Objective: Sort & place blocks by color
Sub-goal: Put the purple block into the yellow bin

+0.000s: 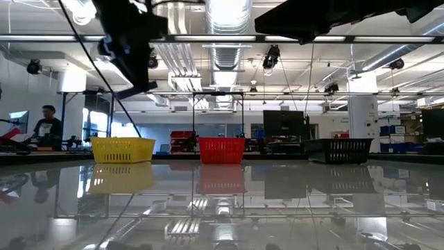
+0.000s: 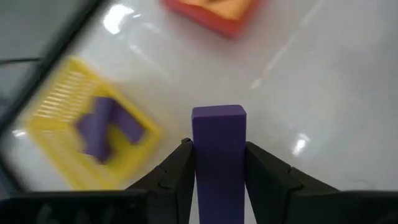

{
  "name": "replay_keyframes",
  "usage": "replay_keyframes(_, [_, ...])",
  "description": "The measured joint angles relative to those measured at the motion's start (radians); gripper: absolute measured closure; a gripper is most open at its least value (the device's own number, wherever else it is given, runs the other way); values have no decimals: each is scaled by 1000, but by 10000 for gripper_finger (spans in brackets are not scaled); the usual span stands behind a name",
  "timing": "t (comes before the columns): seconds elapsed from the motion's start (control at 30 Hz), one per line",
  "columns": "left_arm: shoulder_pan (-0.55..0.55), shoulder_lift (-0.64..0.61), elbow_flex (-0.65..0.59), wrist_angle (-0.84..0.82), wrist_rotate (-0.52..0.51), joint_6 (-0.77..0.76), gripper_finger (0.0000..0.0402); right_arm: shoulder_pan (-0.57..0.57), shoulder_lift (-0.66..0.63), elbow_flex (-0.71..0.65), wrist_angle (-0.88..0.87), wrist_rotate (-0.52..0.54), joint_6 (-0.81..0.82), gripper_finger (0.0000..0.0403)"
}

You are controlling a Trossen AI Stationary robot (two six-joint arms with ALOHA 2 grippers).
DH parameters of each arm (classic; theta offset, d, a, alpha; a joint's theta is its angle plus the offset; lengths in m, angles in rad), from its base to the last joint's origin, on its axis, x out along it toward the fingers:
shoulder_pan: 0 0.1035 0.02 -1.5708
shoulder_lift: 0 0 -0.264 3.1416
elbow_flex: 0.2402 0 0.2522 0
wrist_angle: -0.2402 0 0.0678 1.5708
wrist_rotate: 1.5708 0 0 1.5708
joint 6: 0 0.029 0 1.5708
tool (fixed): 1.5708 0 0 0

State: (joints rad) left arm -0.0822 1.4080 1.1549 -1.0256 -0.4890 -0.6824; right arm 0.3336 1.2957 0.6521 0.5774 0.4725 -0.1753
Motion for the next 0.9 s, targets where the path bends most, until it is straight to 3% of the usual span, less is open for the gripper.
replay_keyframes(0.23, [356, 17, -11, 3, -44, 185, 296, 0, 0, -3, 0, 0, -2, 280])
replay_keyframes(0.43, [598, 72, -98, 61, -30, 271, 295, 0, 0, -5, 0, 0, -19, 280])
replay_keyframes(0.63, [690, 112, -165, 126, -16, 309, 294, 0, 0, -5, 2, 0, -21, 280])
replay_keyframes(0.9, [694, 120, -187, 181, -16, 354, 293, 0, 0, -5, 4, 0, -21, 280])
